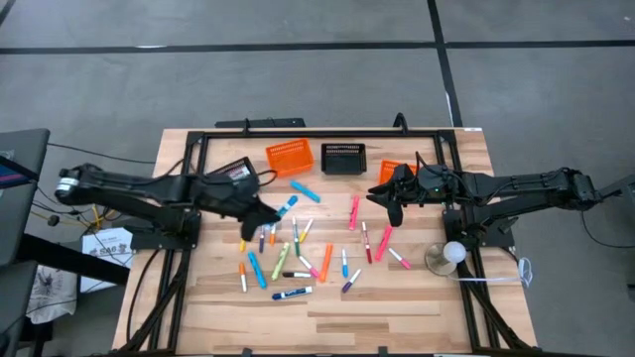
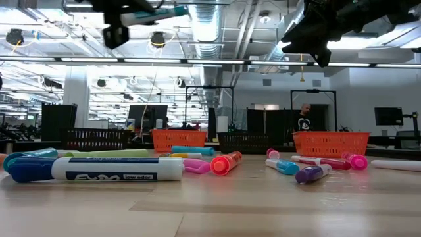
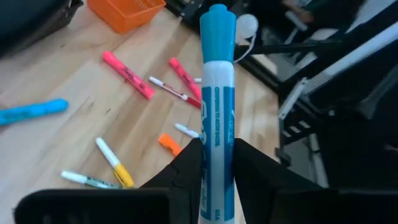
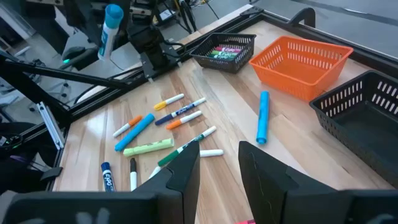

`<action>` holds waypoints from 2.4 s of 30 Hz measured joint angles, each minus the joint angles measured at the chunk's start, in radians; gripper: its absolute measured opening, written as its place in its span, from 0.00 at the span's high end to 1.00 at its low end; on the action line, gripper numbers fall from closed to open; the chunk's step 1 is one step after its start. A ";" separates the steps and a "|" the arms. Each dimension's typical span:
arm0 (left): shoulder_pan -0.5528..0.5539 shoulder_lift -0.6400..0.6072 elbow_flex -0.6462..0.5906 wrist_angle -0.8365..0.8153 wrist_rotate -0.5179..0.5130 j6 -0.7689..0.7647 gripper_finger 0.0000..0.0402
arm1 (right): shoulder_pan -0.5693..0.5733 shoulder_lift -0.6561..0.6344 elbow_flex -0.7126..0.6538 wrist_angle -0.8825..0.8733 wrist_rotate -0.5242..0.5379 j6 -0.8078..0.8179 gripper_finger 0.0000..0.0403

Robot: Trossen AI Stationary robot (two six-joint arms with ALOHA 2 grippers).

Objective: Pick & Place Markers
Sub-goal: Put the large light blue marker pen into the left black bin

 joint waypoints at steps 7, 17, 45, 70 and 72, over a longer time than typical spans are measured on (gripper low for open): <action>-0.001 -0.209 -0.139 0.120 0.065 -0.014 0.82 | 0.000 0.000 0.000 0.000 0.000 -0.002 0.75; -0.001 -0.327 -0.208 0.240 0.078 -0.014 0.81 | 0.000 0.000 0.000 0.000 0.000 -0.002 0.75; 0.346 -0.026 -0.137 -0.528 -0.128 0.137 0.79 | 0.000 0.000 0.000 0.000 0.000 -0.002 0.75; 0.682 0.089 -0.091 -0.575 -0.176 0.295 0.79 | 0.000 0.000 -0.001 0.000 0.001 -0.002 0.75; 0.682 0.090 -0.068 -0.577 -0.144 0.310 0.79 | 0.000 0.000 -0.001 0.000 0.001 -0.002 0.75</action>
